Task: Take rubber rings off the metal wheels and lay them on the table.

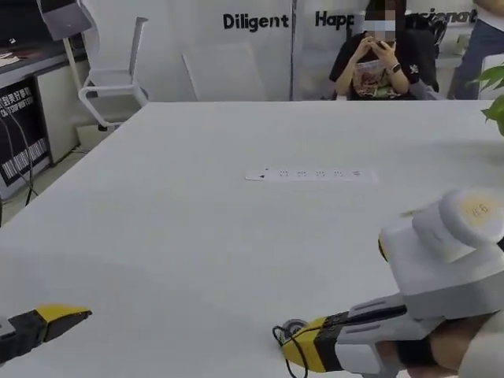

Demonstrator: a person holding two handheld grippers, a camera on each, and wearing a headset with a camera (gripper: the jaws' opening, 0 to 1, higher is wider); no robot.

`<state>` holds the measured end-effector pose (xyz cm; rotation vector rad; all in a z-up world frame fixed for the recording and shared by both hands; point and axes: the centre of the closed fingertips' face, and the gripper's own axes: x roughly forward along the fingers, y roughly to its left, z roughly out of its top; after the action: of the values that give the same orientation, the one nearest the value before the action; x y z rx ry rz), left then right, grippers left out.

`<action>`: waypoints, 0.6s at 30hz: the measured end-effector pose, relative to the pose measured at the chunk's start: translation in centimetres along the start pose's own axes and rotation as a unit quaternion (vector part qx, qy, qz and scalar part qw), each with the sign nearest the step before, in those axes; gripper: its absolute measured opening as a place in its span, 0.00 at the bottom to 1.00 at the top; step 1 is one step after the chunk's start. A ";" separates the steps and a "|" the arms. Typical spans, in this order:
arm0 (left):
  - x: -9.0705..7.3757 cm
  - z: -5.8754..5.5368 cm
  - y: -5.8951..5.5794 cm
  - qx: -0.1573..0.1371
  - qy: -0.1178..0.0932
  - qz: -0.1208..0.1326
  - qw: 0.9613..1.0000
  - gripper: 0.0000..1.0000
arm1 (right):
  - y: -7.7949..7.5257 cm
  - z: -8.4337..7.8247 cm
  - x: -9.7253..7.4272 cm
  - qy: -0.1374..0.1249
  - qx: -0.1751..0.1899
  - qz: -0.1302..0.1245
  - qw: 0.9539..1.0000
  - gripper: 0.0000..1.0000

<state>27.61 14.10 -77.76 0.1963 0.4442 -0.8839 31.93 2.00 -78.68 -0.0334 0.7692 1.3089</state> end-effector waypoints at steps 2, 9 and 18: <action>-0.1 -0.2 -0.1 -0.002 0.001 0.002 1.000 1.00 | 0.0 0.1 0.5 0.003 -0.006 0.000 1.000 0.00; -0.2 -0.5 -0.1 -0.008 0.002 0.006 1.000 1.00 | 0.1 0.0 2.4 0.019 -0.015 0.011 1.000 0.00; -0.5 -0.3 -0.2 -0.009 0.000 0.010 1.000 1.00 | -0.3 -1.4 4.9 0.058 -0.029 0.007 0.998 0.00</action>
<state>27.04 14.41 -77.83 0.1846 0.4499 -0.8594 31.71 5.43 -82.42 -0.1520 0.8299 1.3521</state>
